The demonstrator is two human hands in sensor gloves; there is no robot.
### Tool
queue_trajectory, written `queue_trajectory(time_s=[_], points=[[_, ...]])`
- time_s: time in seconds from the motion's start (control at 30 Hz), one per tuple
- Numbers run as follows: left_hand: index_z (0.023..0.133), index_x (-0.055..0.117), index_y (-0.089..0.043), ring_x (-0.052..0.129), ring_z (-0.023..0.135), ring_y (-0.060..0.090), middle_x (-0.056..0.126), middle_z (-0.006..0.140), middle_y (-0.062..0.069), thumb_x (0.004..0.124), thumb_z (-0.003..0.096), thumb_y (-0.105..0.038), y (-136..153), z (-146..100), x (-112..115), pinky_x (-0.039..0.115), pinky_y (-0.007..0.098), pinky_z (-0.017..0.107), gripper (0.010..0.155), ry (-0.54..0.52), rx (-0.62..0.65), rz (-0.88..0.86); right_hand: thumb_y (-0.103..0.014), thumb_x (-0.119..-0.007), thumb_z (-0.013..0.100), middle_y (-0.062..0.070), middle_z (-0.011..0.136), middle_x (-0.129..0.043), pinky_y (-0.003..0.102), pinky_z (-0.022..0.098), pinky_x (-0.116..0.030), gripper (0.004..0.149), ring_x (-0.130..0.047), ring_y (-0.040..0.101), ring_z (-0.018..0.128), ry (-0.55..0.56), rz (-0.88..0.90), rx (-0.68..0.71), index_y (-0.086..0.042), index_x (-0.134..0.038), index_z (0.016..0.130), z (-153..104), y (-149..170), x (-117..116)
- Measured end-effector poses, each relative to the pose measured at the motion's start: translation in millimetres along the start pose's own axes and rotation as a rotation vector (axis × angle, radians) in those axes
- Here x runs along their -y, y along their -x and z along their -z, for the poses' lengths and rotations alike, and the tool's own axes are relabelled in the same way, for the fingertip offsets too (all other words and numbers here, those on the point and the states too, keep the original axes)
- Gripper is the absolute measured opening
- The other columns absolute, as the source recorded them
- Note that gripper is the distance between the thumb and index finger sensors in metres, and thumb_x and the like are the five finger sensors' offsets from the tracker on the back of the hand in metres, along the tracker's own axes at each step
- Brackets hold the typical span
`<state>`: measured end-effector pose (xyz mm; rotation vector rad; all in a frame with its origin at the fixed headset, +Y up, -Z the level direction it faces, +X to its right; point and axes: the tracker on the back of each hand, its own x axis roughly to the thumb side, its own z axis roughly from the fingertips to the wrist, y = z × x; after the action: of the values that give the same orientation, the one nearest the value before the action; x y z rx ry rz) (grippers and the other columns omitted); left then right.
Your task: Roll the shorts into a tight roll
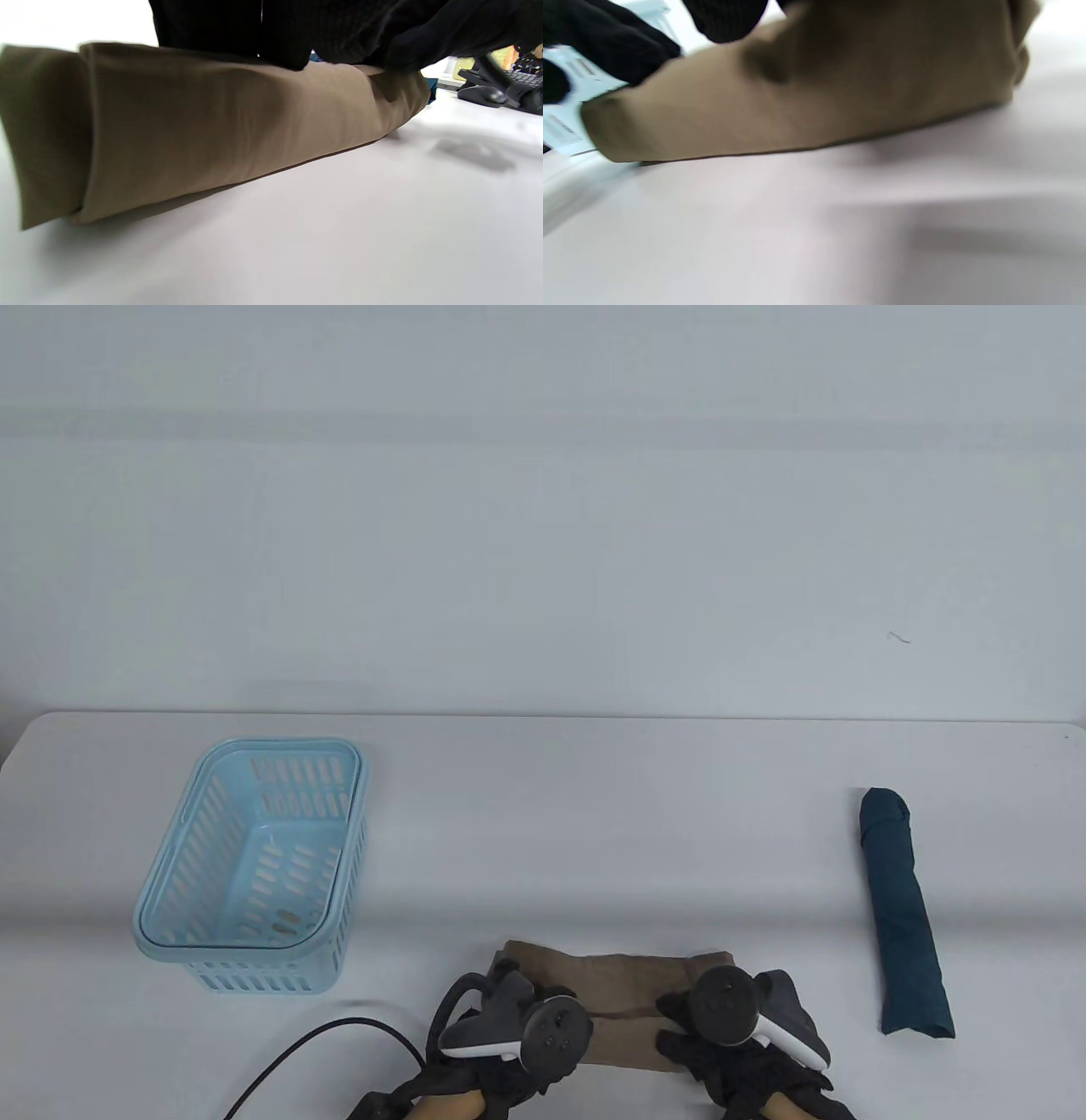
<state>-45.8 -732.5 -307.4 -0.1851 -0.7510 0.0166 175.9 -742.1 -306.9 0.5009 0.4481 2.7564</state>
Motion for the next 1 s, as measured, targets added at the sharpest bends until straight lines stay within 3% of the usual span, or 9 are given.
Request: queue_trajectory(time_s=[0.1, 0.3, 0.5, 0.73, 0.83, 1.0], points=[[0.103, 0.063, -0.010, 0.072, 0.098, 0.045, 0.063, 0.110, 0.024, 0.072, 0.0493, -0.035, -1.4, 2.8, 4.7, 0.038, 0.078, 0.066, 0.060, -0.005, -0.021, 0.056, -0.038, -0.065, 0.052, 0.019, 0.111, -0.037, 0.074, 0.067, -0.015, 0.066, -0.035, 0.045, 0.101, 0.045, -0.062, 0.043, -0.011, -0.041, 0.107, -4.0, -5.0, 0.6], [0.109, 0.048, -0.005, 0.063, 0.101, 0.049, 0.053, 0.113, 0.027, 0.072, 0.0487, -0.038, -2.4, 10.2, 18.2, 0.031, 0.080, 0.064, 0.072, 0.036, -0.059, 0.117, -0.039, -0.068, 0.051, 0.018, 0.112, -0.029, 0.074, 0.067, -0.014, 0.071, -0.030, 0.045, 0.102, -0.057, -0.217, 0.019, -0.011, -0.035, 0.107, 4.0, -7.3, -17.7], [0.110, 0.044, -0.004, 0.062, 0.101, 0.050, 0.051, 0.113, 0.028, 0.073, 0.0484, -0.037, -3.6, 17.7, 34.2, 0.031, 0.080, 0.064, 0.076, 0.109, -0.069, 0.120, -0.039, -0.069, 0.050, 0.018, 0.112, -0.031, 0.075, 0.067, -0.015, 0.073, -0.032, 0.044, 0.101, -0.093, -0.263, -0.002, -0.011, -0.033, 0.107, 10.8, -5.5, -30.3], [0.108, 0.044, -0.003, 0.070, 0.097, 0.048, 0.058, 0.111, 0.027, 0.074, 0.0474, -0.037, -5.2, 20.8, 39.7, 0.038, 0.078, 0.066, 0.076, 0.079, -0.053, 0.200, -0.036, -0.070, 0.049, 0.013, 0.109, -0.050, 0.074, 0.069, -0.024, 0.065, -0.050, 0.040, 0.099, 0.040, -0.344, 0.017, -0.013, -0.046, 0.104, 13.6, -6.5, -31.8], [0.108, 0.050, -0.003, 0.079, 0.097, 0.047, 0.066, 0.110, 0.026, 0.073, 0.0478, -0.036, -2.6, 20.1, 32.0, 0.039, 0.078, 0.066, 0.073, 0.105, -0.047, 0.150, -0.036, -0.068, 0.049, 0.013, 0.107, -0.059, 0.075, 0.068, -0.027, 0.060, -0.059, 0.039, 0.097, 0.040, -0.277, 0.027, -0.013, -0.055, 0.103, 12.4, -5.7, -24.6], [0.106, 0.059, -0.003, 0.088, 0.093, 0.044, 0.079, 0.105, 0.025, 0.072, 0.0484, -0.032, 7.8, 16.8, 16.6, 0.044, 0.078, 0.065, 0.065, 0.163, -0.045, -0.072, -0.037, -0.064, 0.050, 0.013, 0.103, -0.068, 0.076, 0.067, -0.027, 0.056, -0.065, 0.040, 0.093, -0.052, -0.048, 0.004, -0.013, -0.064, 0.100, 12.0, 4.0, -15.9]])
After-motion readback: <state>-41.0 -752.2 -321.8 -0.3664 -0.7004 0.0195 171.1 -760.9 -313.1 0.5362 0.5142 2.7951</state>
